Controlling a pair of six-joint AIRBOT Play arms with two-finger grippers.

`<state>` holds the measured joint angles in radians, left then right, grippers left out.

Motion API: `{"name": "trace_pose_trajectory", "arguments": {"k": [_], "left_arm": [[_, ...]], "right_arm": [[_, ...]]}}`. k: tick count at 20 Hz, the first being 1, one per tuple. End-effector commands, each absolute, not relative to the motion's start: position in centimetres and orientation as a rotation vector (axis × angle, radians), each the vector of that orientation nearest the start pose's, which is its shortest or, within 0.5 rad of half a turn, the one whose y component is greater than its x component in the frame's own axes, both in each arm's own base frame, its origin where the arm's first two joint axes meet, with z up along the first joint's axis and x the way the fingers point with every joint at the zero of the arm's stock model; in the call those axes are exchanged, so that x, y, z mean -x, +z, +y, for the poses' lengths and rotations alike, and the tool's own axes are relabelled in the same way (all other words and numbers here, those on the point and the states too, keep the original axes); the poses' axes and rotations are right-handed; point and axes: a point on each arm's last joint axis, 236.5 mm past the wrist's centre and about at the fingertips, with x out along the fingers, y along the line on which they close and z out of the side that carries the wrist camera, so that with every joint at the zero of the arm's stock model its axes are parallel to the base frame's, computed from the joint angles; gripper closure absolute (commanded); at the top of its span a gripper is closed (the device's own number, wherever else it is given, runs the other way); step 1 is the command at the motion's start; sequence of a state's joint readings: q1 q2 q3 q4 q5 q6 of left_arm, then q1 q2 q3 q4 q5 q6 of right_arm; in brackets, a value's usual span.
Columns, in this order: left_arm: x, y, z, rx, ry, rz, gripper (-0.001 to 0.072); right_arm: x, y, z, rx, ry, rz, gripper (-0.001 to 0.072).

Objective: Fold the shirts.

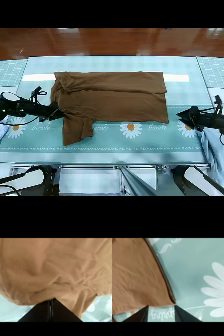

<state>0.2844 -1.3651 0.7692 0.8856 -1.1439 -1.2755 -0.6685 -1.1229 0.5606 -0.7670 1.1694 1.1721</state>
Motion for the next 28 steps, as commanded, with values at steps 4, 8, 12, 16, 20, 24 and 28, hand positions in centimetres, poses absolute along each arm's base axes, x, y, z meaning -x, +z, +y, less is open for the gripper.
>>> {"name": "trace_pose_trajectory", "arguments": {"k": [4, 8, 12, 16, 20, 24, 28], "left_arm": [[-30.7, -8.4, -5.5, 0.726, -0.253, 1.482, 0.0689], [-30.7, -8.4, -5.5, 0.726, -0.251, 1.479, 0.0688], [-30.7, -8.4, -5.5, 0.726, -0.252, 1.479, 0.0688], [-30.7, -8.4, -5.5, 0.726, -0.252, 1.478, 0.0688], [-30.9, -8.3, -5.2, 0.729, -0.248, 1.472, 0.0688], [-32.0, -7.2, -3.7, 0.74, -0.237, 1.433, 0.0689], [-37.4, -5.6, -3.0, 0.672, -0.234, 1.321, 0.0689]], "right_arm": [[-25.9, -8.9, -0.3, -1.109, 0.128, 1.402, 0.0318], [-26.4, -9.9, 0.3, -1.133, 0.136, 1.424, 0.0319], [-29.0, -10.8, 2.5, -1.022, 0.178, 1.494, 0.0319], [-32.1, -10.9, 4.4, -0.949, 0.217, 1.528, 0.0388], [-32.8, -9.6, 4.9, -0.885, 0.296, 1.525, 0.0682], [-33.2, -8.1, 3.0, -0.876, 0.304, 1.512, 0.0682], [-38.1, -5.6, 2.1, -0.794, 0.308, 1.379, 0.0682]]}}
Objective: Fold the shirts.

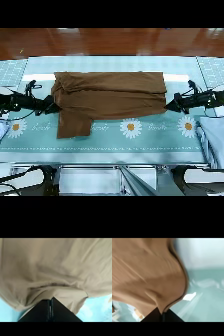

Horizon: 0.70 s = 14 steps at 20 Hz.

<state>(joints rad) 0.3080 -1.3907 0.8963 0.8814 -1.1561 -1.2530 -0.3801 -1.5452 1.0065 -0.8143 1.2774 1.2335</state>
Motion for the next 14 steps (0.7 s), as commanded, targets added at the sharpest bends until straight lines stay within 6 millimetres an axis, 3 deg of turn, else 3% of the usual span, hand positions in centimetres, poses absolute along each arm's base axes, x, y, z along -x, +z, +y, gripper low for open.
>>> {"name": "trace_pose_trajectory", "arguments": {"k": [1, 4, 7, 14], "left_arm": [[-38.9, -5.3, -3.2, 0.667, -0.241, 1.315, 0.0689], [-44.2, -4.6, -4.0, 0.645, -0.264, 1.28, 0.0689], [-49.0, -3.6, -4.3, 0.658, -0.275, 1.253, 0.0689], [-54.7, -3.2, -3.6, 0.685, -0.282, 1.227, 0.0689]], "right_arm": [[-39.3, -5.0, 2.4, -0.771, 0.327, 1.362, 0.0682], [-43.3, -4.1, 3.4, -0.742, 0.368, 1.315, 0.0682], [-47.0, -4.0, 3.2, -0.759, 0.338, 1.267, 0.0682], [-51.9, -4.2, 1.6, -0.769, 0.297, 1.193, 0.0682]]}}
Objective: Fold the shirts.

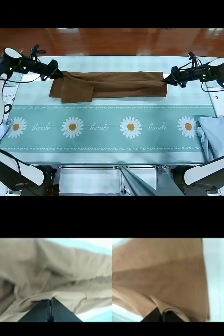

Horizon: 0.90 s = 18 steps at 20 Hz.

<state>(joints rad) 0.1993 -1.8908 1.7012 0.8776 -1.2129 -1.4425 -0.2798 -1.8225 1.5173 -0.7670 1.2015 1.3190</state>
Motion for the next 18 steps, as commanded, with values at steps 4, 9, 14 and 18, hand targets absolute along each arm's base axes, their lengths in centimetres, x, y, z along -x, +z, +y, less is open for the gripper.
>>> {"name": "trace_pose_trajectory", "arguments": {"k": [4, 9, 14, 18], "left_arm": [[-56.5, -4.1, -3.1, 0.687, -0.267, 1.196, 0.0689], [-58.7, -5.1, -2.6, 0.694, -0.249, 1.152, 0.0689], [-59.2, -6.0, -3.7, 0.649, -0.278, 1.142, 0.0688], [-57.8, -4.8, -3.7, 0.627, -0.308, 1.179, 0.0205]], "right_arm": [[-53.7, -5.0, 1.2, -0.796, 0.287, 1.171, 0.0682], [-55.4, -5.6, 0.4, -0.808, 0.25, 1.115, 0.0682], [-55.6, -7.0, 1.0, -0.862, 0.259, 1.128, 0.0681], [-55.2, -5.5, 1.1, -0.894, 0.292, 1.125, 0.0301]]}}
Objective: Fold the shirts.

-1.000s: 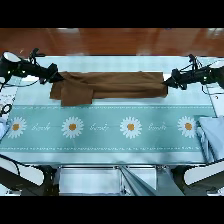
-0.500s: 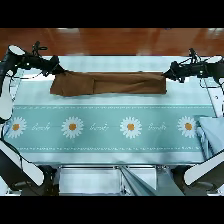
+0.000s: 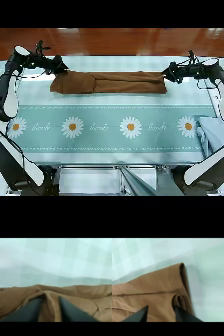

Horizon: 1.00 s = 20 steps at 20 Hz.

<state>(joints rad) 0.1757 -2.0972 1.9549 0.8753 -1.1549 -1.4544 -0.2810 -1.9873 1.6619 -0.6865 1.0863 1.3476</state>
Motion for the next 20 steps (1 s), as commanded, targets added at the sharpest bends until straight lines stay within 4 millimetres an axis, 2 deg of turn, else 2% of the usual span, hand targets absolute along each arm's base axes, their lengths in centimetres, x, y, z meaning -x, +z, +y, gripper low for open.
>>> {"name": "trace_pose_trajectory", "arguments": {"k": [1, 3, 5, 7, 8, 10, 11, 16, 20], "left_arm": [[-57.2, -4.0, -3.2, 0.614, -0.325, 1.191, 0.0201], [-56.2, -1.6, -1.3, 0.605, -0.33, 1.195, 0.0202], [-54.7, 0.9, 0.8, 0.589, -0.317, 1.198, 0.0202], [-52.8, 2.7, 2.1, 0.546, -0.301, 1.206, 0.0202], [-51.9, 3.4, 2.0, 0.514, -0.314, 1.197, 0.0203], [-50.2, 4.1, 1.4, 0.502, -0.312, 1.178, 0.0202], [-49.3, 4.2, 1.1, 0.505, -0.301, 1.164, 0.0202], [-44.5, 2.5, -0.3, 0.506, -0.249, 1.137, 0.0202], [-43.3, 1.3, -0.6, 0.52, -0.24, 1.162, 0.0202]], "right_arm": [[-55.1, -4.4, 0.3, -0.896, 0.29, 1.108, 0.0301], [-54.1, -1.4, -2.0, -0.891, 0.288, 1.078, 0.0301], [-51.9, 0.2, -5.2, -0.845, 0.255, 1.098, 0.0301], [-49.2, -0.8, -7.7, -0.813, 0.175, 1.166, 0.0301], [-47.9, -2.2, -7.9, -0.815, 0.146, 1.202, 0.0301], [-46.6, -5.4, -7.0, -0.873, 0.115, 1.244, 0.0301], [-46.7, -6.6, -6.5, -0.92, 0.103, 1.233, 0.0301], [-49.2, -9.2, -3.3, -1.057, 0.155, 1.194, 0.0301], [-50.9, -10.5, -0.4, -1.035, 0.206, 1.238, 0.0301]]}}
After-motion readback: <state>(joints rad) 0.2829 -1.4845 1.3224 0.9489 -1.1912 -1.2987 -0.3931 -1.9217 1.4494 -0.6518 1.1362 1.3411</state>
